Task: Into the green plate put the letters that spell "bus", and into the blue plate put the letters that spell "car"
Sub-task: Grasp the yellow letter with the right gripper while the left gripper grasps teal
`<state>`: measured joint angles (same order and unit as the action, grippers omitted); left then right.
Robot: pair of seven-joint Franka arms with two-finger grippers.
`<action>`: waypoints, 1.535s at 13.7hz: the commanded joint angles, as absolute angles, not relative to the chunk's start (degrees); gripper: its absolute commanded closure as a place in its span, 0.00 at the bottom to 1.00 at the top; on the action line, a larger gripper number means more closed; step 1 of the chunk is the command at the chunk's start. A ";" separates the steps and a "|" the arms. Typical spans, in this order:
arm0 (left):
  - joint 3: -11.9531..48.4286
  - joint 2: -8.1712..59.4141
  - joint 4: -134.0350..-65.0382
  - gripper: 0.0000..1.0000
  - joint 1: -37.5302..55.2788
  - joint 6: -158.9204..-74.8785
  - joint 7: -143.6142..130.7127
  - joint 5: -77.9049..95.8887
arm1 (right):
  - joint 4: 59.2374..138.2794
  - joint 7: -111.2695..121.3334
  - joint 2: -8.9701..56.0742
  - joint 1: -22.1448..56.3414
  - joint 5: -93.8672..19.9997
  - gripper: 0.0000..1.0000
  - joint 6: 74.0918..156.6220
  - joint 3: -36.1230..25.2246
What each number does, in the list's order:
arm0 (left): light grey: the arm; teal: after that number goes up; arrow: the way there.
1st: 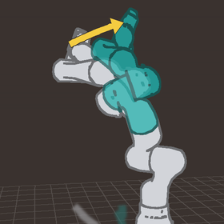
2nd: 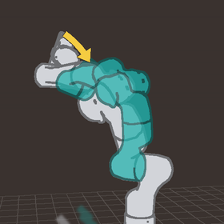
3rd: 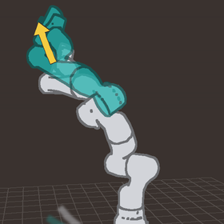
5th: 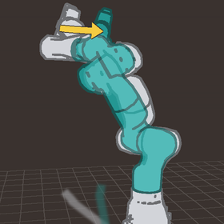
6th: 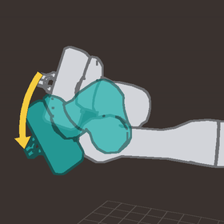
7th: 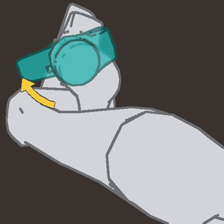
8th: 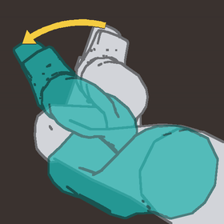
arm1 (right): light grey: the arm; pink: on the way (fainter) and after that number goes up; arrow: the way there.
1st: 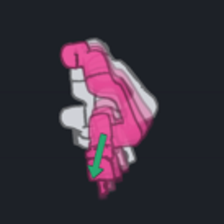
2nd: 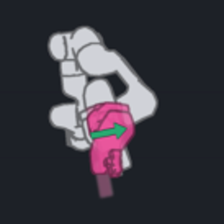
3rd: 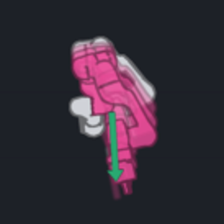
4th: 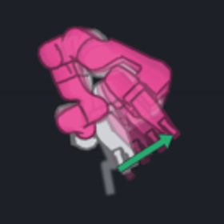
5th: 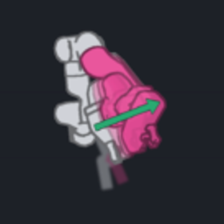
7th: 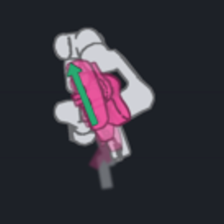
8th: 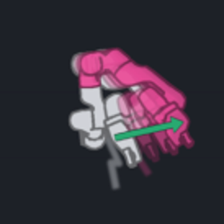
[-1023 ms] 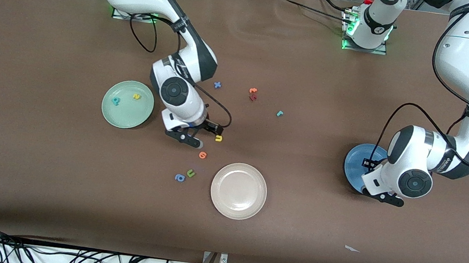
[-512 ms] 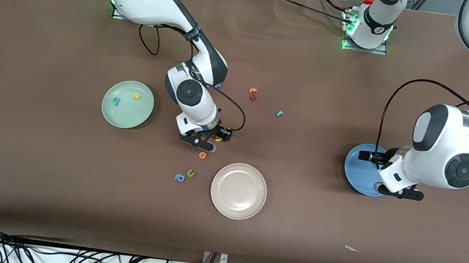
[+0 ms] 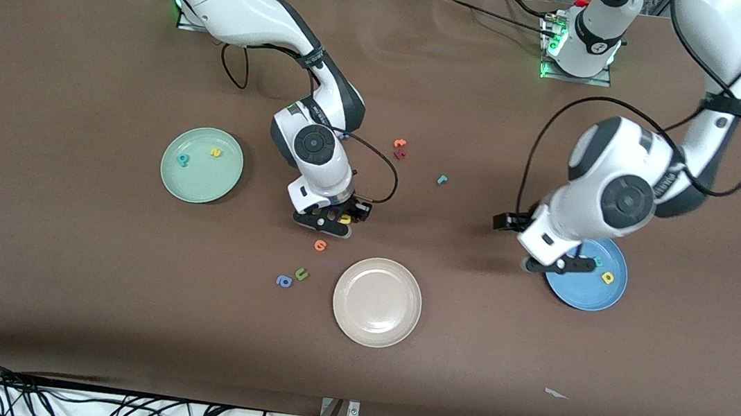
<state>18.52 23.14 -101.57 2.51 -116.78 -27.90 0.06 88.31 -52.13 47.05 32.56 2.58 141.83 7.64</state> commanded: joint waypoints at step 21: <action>9.58 28.56 -121.46 0.17 28.03 -145.37 -48.94 -4.83 | 86.92 -44.60 42.29 31.47 7.83 0.84 131.87 1.68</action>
<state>10.43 29.50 -119.68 25.97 -145.21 -46.05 -3.42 86.38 -49.47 45.19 32.36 7.45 136.87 2.75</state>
